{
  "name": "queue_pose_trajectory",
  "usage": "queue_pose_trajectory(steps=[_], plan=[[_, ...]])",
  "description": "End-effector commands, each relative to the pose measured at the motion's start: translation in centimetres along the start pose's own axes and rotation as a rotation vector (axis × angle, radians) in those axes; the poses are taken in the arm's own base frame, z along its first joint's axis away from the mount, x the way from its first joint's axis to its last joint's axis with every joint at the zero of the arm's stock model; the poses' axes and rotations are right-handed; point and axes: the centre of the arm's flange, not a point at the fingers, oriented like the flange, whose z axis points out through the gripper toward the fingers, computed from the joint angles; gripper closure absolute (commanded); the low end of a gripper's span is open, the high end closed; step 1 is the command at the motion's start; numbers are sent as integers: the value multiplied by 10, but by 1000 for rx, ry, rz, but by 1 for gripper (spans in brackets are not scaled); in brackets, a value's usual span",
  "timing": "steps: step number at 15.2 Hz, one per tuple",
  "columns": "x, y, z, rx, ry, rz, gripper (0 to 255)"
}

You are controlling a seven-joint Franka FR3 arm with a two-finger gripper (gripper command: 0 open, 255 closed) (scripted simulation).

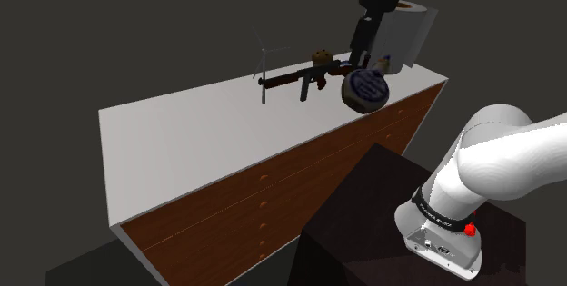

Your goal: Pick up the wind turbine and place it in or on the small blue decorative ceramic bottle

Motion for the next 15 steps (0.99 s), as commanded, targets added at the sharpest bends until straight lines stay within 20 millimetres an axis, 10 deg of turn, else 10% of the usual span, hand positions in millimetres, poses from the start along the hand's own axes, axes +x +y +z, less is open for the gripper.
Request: queue_pose_trajectory(steps=[1,15], plan=[[0,0,0,0,0,0,0],[150,48,56,16,134,-71,0]])
